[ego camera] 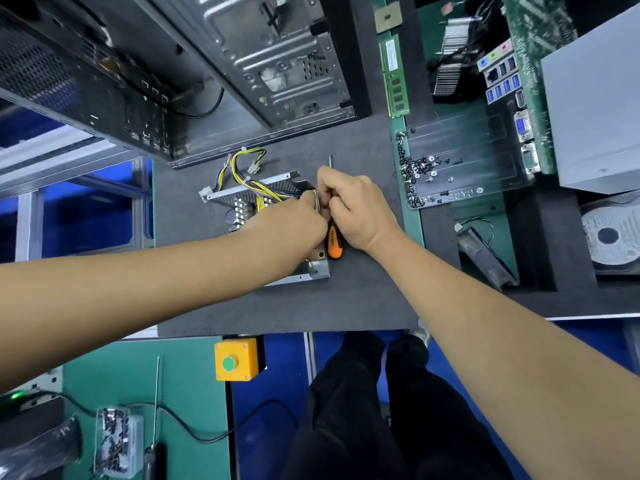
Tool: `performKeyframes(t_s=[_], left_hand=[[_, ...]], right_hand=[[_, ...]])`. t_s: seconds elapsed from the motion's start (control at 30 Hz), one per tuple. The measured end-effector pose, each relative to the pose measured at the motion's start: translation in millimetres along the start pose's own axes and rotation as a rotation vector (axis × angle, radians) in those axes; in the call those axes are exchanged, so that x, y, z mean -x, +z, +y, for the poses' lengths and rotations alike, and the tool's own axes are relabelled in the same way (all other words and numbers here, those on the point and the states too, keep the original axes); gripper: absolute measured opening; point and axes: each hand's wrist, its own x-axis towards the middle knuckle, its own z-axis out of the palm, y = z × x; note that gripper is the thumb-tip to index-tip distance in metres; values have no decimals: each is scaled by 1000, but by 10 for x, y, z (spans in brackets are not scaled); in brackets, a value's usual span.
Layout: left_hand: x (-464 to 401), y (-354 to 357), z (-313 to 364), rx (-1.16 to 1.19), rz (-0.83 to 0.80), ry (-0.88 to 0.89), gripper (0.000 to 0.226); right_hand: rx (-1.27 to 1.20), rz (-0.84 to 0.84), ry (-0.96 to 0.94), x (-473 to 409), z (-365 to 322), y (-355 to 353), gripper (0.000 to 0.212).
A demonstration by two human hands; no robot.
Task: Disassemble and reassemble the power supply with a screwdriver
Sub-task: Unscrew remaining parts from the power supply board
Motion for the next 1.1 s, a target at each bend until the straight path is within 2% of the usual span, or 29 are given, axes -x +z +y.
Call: performKeyframes(t_s=[0.1, 0.3, 0.47, 0.63, 0.93, 1.1], left_hand=[[62, 105, -4, -16, 42, 4, 25], [164, 103, -34, 289, 43, 4, 13], [151, 117, -7, 370, 56, -55, 5], [117, 158, 16, 435, 69, -101, 22], [143, 263, 11, 461, 194, -100, 24], [134, 214, 0, 425, 146, -69, 20]], right_hand=[[-5, -30, 4, 5, -10, -1, 14], [72, -84, 0, 9, -36, -2, 18], [104, -94, 13, 9, -40, 19, 26], [167, -94, -10, 16, -41, 33, 22], [189, -107, 17, 8, -94, 8, 23], [197, -100, 21, 7, -108, 8, 23]])
